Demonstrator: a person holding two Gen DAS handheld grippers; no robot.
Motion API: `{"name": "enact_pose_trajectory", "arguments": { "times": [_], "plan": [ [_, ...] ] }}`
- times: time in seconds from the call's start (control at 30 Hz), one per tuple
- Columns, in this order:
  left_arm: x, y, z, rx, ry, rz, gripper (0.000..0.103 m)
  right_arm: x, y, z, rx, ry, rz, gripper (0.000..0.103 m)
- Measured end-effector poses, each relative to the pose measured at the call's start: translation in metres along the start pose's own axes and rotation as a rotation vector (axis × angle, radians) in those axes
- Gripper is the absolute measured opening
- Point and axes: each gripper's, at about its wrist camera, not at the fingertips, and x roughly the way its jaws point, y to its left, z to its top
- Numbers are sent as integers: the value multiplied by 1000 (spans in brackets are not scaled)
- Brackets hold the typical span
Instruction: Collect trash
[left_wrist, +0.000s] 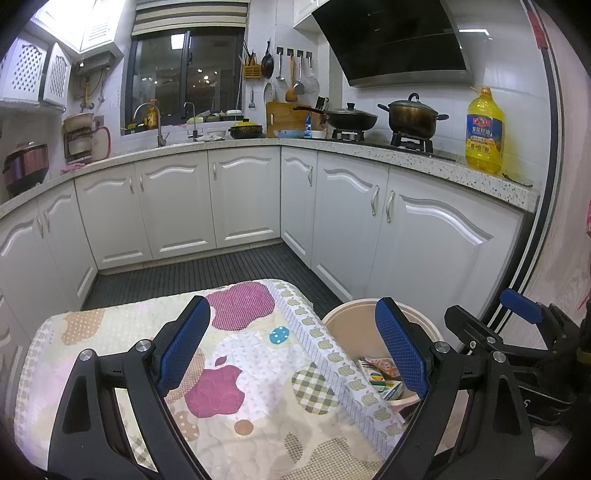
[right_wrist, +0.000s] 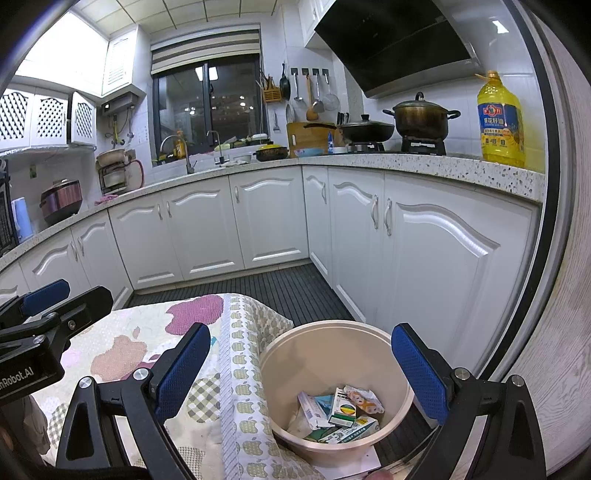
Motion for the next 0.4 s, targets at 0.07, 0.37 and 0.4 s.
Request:
{"name": "enact_pose_trajectory", "arguments": {
  "times": [0.07,0.37,0.4],
  "plan": [
    [1,1,0,-4,3,-3,91,0,0,0,-2,0,0,98],
    [4,5,-1,4,-2,-8,91,2,0,-1,-1,8,0,98],
    [4,6,-1,3,-2,-10,91,2,0,-2,-2,9,0,98]
  ]
}}
